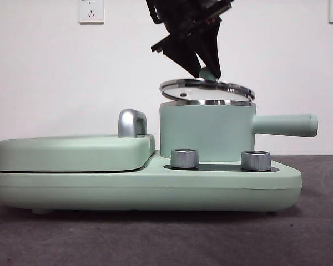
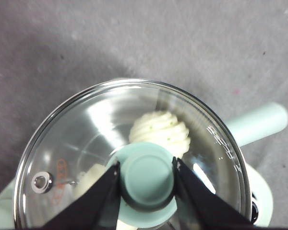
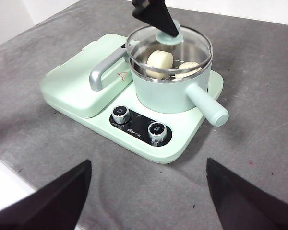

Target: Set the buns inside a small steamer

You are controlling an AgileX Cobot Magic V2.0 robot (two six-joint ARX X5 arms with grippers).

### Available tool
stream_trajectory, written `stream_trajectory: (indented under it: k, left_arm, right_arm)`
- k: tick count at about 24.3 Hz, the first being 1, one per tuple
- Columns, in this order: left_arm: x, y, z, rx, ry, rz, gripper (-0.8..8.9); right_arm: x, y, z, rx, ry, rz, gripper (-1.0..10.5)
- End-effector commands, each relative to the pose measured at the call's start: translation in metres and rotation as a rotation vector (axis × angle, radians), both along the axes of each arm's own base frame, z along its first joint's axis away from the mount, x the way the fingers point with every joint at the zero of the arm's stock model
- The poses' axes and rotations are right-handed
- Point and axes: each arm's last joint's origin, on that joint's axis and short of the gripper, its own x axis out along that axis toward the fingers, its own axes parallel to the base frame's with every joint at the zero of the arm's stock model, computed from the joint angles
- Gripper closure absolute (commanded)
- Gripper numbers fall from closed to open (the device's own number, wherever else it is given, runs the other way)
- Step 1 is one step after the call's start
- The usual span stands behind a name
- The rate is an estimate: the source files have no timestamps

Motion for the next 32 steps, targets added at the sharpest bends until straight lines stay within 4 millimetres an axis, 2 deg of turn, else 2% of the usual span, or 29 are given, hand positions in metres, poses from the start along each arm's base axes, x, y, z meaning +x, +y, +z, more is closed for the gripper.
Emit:
stream_trajectory:
  k: [1, 5, 15, 16, 19, 22, 25, 29, 32]
  left_arm:
    - [0.005, -0.008, -0.007, -0.002, -0.006, -0.014, 7.96]
    - [0.008, -0.012, -0.019, 0.02, 0.012, -0.023, 7.96]
    - [0.006, -0.014, -0.019, 0.022, 0.016, -0.028, 7.71]
    - [0.006, -0.015, -0.019, 0.018, 0.018, -0.024, 7.09]
    - [0.004, -0.012, -0.01, -0.007, 0.011, -0.001, 3.93]
    - [-0.005, -0.001, 0.014, -0.044, -0.021, 0.012, 2.45]
    - [-0.026, 0.016, 0.05, -0.085, -0.052, 0.025, 2.4]
    - [-0.076, 0.059, 0.114, -0.152, -0.096, 0.048, 2.41]
    - [-0.128, 0.104, 0.161, -0.219, -0.157, 0.056, 2.48]
  right_arm:
    - [0.0, 0.0, 0.002, 0.006, -0.012, 0.005, 5.8]
    - [0.0, 0.0, 0.002, 0.01, -0.01, 0.003, 5.8]
    - [0.0, 0.0, 0.002, 0.009, -0.01, -0.004, 5.8]
    - [0.0, 0.0, 0.002, 0.009, -0.01, -0.004, 5.8]
    - [0.0, 0.0, 0.002, 0.009, -0.01, -0.004, 5.8]
    - [0.0, 0.0, 0.002, 0.009, -0.01, -0.004, 5.8]
    - [0.0, 0.0, 0.002, 0.009, -0.01, -0.004, 5.8]
    - [0.0, 0.0, 0.002, 0.01, -0.009, -0.002, 5.8]
    - [0.0, 0.0, 0.002, 0.01, -0.009, -0.001, 5.8]
